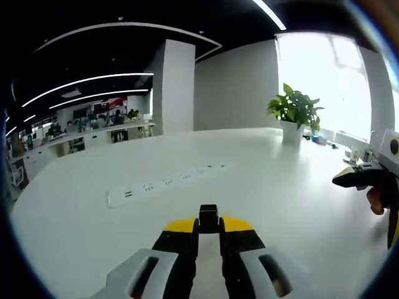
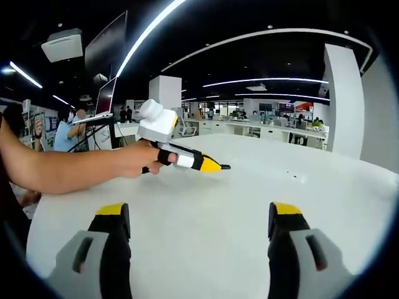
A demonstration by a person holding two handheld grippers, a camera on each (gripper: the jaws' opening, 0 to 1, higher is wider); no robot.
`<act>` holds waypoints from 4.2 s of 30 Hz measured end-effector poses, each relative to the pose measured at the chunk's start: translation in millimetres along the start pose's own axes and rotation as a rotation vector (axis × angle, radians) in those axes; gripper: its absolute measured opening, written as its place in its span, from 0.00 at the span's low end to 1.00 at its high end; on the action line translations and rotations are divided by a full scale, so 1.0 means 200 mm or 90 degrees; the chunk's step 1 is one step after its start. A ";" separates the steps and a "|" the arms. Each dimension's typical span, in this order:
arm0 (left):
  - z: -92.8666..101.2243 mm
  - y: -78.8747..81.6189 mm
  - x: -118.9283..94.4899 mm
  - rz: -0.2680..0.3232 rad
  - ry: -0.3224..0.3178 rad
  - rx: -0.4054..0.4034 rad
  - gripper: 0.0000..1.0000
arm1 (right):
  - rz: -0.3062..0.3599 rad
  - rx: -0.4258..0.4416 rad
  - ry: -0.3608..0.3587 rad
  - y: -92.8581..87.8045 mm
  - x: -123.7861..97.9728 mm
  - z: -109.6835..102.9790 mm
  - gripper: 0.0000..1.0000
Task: Snap the two parts of the plastic buckle together until the buckle closes and remains connected.
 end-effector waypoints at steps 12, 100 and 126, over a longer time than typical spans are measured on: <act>-0.02 0.07 0.07 -0.005 0.002 0.020 0.11 | 0.003 0.000 0.004 0.01 0.00 -0.01 0.92; -0.06 0.03 0.39 -0.022 0.008 0.041 0.11 | -0.002 -0.020 -0.035 -0.03 0.03 -0.01 1.00; -0.01 0.00 0.40 -0.068 0.002 0.049 0.11 | -0.006 -0.021 -0.021 -0.03 0.03 -0.03 1.00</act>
Point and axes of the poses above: the point that each gripper's makers call its tool centre point, and the gripper's own axes: x roughly forward along the fingers, z roughly to its right, y roughly out of its top, the point moved 3 cm from there along -x, roughly backward along the fingers, and after that the axes turned 2 degrees about z, right-handed, at the moved point
